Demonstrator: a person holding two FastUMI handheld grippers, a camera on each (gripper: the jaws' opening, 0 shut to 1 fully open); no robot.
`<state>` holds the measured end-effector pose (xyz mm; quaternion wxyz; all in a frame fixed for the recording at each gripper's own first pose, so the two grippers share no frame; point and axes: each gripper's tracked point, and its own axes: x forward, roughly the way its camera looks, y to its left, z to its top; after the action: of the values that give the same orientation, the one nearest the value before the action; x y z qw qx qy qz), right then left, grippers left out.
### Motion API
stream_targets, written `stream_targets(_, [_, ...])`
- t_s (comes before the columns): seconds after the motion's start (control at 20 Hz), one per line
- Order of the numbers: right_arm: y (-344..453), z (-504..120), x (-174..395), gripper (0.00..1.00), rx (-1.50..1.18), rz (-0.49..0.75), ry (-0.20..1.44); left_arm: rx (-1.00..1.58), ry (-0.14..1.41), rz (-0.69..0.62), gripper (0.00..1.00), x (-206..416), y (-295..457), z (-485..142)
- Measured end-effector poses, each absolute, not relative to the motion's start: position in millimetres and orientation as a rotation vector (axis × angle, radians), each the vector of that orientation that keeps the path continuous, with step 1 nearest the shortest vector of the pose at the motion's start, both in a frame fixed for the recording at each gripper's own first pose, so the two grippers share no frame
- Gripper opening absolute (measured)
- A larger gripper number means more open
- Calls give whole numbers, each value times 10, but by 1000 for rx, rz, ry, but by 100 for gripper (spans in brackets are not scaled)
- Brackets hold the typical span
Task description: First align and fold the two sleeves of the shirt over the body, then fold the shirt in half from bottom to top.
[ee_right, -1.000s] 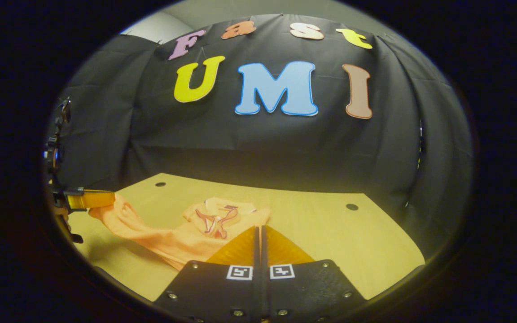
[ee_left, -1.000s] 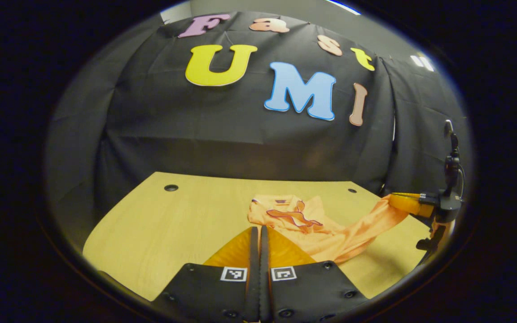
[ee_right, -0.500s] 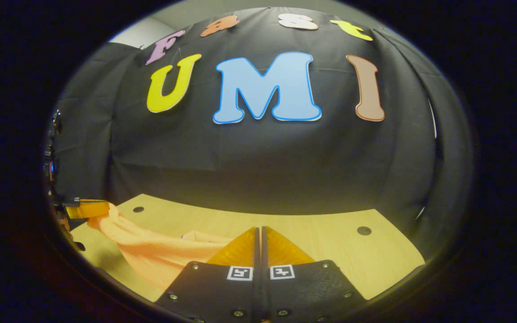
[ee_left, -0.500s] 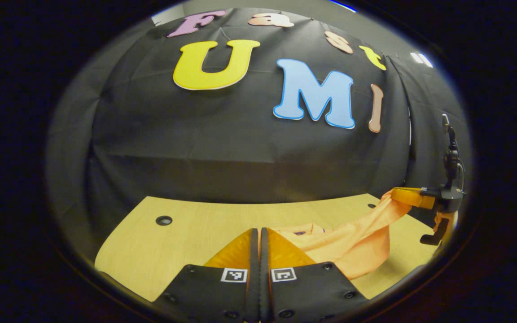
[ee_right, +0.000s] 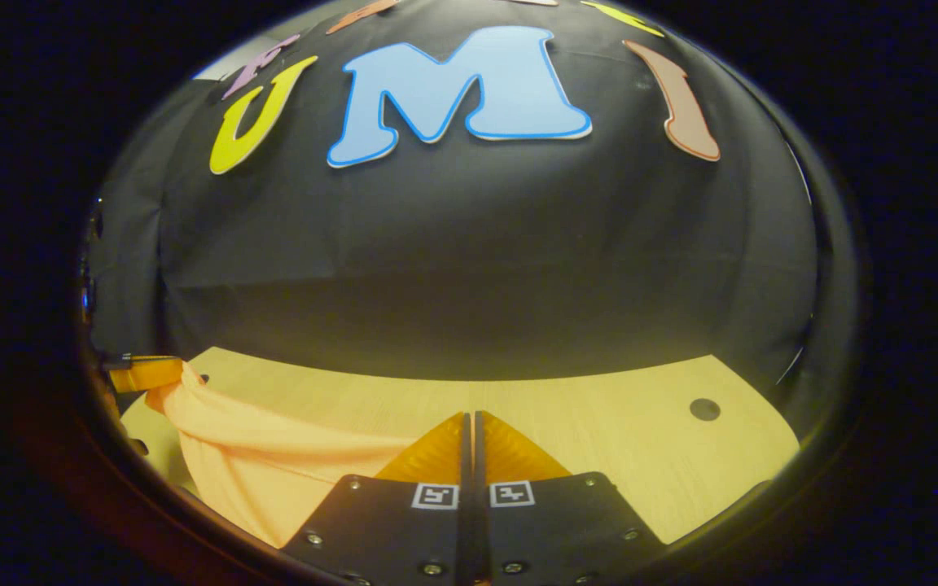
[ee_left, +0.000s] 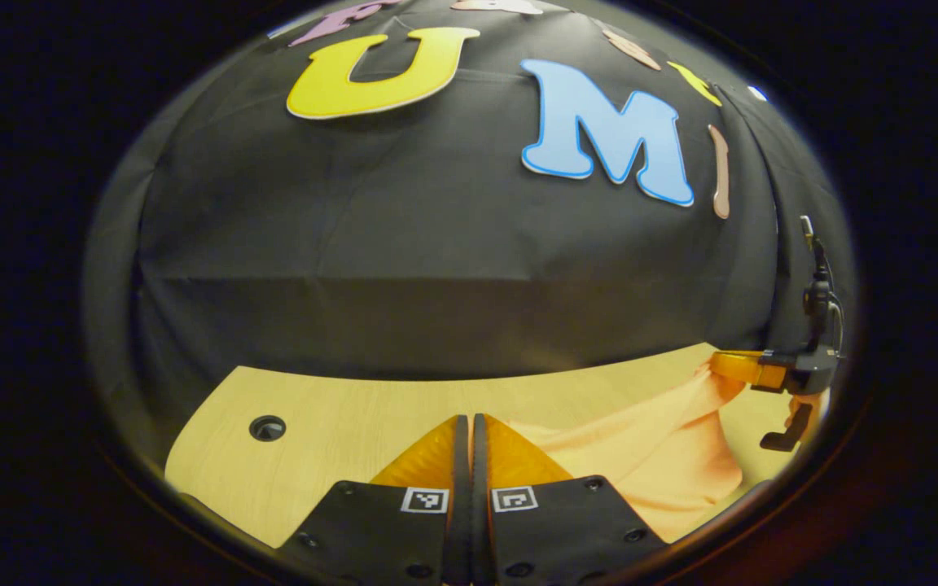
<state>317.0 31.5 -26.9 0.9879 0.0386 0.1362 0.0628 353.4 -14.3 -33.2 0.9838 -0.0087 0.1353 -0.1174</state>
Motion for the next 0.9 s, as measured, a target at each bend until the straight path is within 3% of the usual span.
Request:
stream_targets(0.2, [350, -553, 3249, 3, 71, 123, 335, 12, 306, -232, 8, 3644, -171, -625])
stream_targets(0.25, [320, -604, 3237, 6, 64, 120, 349, 20, 311, -221, 24, 3648, -151, -667])
stream_targets(0.3, [305, -649, 3238, 10, 57, 122, 351, 22, 318, -227, 31, 3636, -171, -687])
stream_targets(0.35, [267, -645, 3188, 20, 51, 116, 350, 27, 320, -222, 45, 3617, -178, -663])
stream_targets(0.4, [230, -609, 3161, 37, 49, 107, 344, 32, 316, -214, 60, 3601, -165, -639])
stream_targets(0.45, [215, -565, 3158, 38, 50, 105, 336, 31, 310, -213, 81, 3577, -174, -611])
stream_targets(0.5, [191, -522, 3130, 29, 49, 102, 330, 33, 305, -208, 83, 3549, -174, -572])
stream_targets(0.55, [172, -475, 3066, 29, 45, 101, 321, 37, 304, -207, 82, 3522, -190, -555])
stream_targets(0.65, [147, -342, 2970, 37, 32, 102, 299, 48, 296, -210, 81, 3456, -242, -493])
stream_targets(0.9, [195, 5, 2590, 38, 26, 123, 244, 65, 259, -231, 82, 3117, -436, -240])
